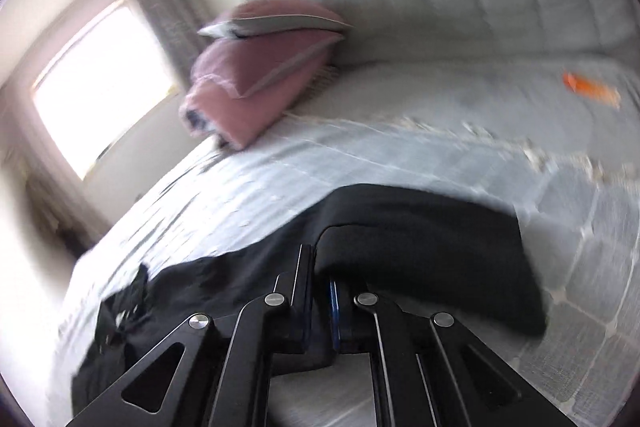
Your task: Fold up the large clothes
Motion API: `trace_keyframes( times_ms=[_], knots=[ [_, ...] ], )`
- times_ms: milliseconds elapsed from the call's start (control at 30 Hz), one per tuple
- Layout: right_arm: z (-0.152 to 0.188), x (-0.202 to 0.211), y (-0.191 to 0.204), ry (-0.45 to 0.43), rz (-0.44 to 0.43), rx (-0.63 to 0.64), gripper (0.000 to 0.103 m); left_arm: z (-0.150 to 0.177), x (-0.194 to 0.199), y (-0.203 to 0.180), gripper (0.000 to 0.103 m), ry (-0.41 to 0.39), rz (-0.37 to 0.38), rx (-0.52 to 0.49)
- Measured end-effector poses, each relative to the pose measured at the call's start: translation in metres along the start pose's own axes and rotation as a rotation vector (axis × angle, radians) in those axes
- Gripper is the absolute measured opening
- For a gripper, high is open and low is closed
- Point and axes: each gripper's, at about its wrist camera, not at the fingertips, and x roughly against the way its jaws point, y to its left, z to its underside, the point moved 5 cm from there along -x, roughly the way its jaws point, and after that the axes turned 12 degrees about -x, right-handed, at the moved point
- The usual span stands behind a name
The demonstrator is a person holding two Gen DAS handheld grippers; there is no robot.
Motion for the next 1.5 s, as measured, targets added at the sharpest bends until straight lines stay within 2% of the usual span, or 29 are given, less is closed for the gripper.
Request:
trace_keyframes(
  times_ms=[267, 367, 500, 600, 667, 733, 767, 867, 933, 967, 1033, 1133, 1233, 1300, 1400, 1500],
  knots=[
    [0.048, 0.031, 0.114, 0.018, -0.122, 0.304, 0.006, -0.003, 0.007, -0.001, 0.102, -0.014, -0.001, -0.014],
    [0.087, 0.039, 0.16, 0.07, -0.187, 0.448, 0.006, -0.003, 0.008, -0.004, 0.102, -0.016, 0.009, -0.015],
    [0.157, 0.037, 0.208, 0.176, -0.255, 0.664, 0.007, -0.002, 0.011, -0.008, 0.102, -0.02, 0.004, -0.036],
    [0.218, 0.014, 0.219, 0.312, -0.25, 0.811, 0.008, -0.002, 0.011, -0.013, 0.102, -0.02, -0.003, -0.056],
    [0.245, -0.005, 0.211, 0.357, -0.211, 0.888, 0.008, -0.004, 0.011, -0.016, 0.102, -0.016, -0.021, -0.069],
    [0.272, -0.027, 0.199, 0.445, -0.173, 0.919, 0.009, -0.007, 0.013, -0.021, 0.102, -0.027, -0.053, -0.09],
    [0.278, -0.034, 0.193, 0.483, -0.163, 0.911, 0.01, -0.009, 0.016, -0.026, 0.102, -0.041, -0.06, -0.109],
    [0.28, -0.039, 0.182, 0.584, -0.212, 0.824, 0.031, -0.014, 0.021, -0.047, 0.102, -0.073, -0.07, -0.168],
    [0.266, -0.029, 0.178, 0.681, -0.327, 0.687, 0.068, -0.016, 0.021, -0.065, 0.102, -0.082, -0.066, -0.223],
    [0.257, -0.021, 0.177, 0.71, -0.386, 0.628, 0.071, -0.018, 0.019, -0.075, 0.102, -0.082, -0.061, -0.253],
    [0.237, -0.005, 0.17, 0.735, -0.47, 0.549, 0.073, -0.022, 0.014, -0.103, 0.102, -0.084, -0.045, -0.335],
    [0.205, 0.013, 0.153, 0.726, -0.52, 0.456, 0.073, -0.023, 0.007, -0.146, 0.102, -0.091, -0.013, -0.457],
    [0.169, 0.01, 0.125, 0.678, -0.453, 0.351, 0.073, -0.019, -0.007, -0.195, 0.103, -0.092, 0.028, -0.588],
    [0.149, -0.002, 0.102, 0.65, -0.352, 0.263, 0.073, -0.015, -0.018, -0.225, 0.102, -0.087, 0.072, -0.665],
    [0.131, -0.016, 0.073, 0.62, -0.252, 0.172, 0.073, -0.006, -0.035, -0.272, 0.103, -0.079, 0.115, -0.792],
    [0.124, -0.029, 0.054, 0.637, -0.213, 0.091, 0.073, 0.007, -0.052, -0.316, 0.103, -0.073, 0.146, -0.928]
  ],
)
